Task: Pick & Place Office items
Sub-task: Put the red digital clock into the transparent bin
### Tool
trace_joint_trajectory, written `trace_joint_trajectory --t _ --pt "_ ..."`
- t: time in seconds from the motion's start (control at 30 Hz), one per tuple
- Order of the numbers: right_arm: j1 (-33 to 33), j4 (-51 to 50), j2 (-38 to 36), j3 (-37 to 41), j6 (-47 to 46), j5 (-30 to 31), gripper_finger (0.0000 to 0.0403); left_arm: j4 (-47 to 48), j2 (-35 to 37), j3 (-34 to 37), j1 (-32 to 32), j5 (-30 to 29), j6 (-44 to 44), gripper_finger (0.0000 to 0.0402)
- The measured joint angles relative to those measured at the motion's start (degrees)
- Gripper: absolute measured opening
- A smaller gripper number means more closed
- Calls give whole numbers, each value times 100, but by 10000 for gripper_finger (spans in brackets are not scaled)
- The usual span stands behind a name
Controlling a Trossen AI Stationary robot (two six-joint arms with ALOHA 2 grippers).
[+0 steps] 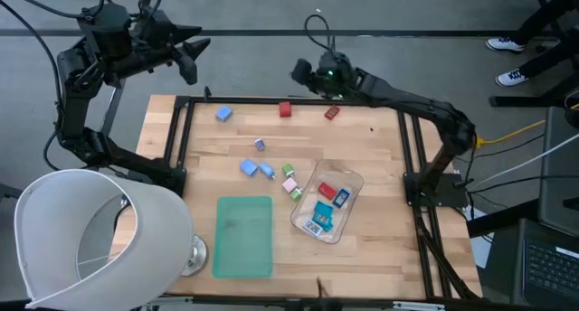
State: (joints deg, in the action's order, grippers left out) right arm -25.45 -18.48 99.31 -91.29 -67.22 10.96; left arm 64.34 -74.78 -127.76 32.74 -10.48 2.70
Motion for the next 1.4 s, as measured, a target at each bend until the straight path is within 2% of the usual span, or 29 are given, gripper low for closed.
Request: trace_joint_trajectory --t 0.13,0.3,0.63,0.9,1.23,1.4 --pt "-447 -756 406 3 -355 98 219 -2 -1 0 -1 -137 -112 173" --pt "-895 -1246 790 5 -395 -331 219 0 -1 0 1 -208 -267 173" --pt "-1355 -2631 1079 5 -1026 -624 220 13 -14 0 -1 -252 204 171" --pt "-1416 -2761 1377 5 -1772 -751 238 71 -7 4 1 -249 983 171" --pt "-1576 -2762 1847 5 -1909 -1125 239 391 -7 4 1 -203 1266 171" --pt "-1789 -2880 1908 5 -1629 -1288 239 453 -7 4 0 -136 1256 171"
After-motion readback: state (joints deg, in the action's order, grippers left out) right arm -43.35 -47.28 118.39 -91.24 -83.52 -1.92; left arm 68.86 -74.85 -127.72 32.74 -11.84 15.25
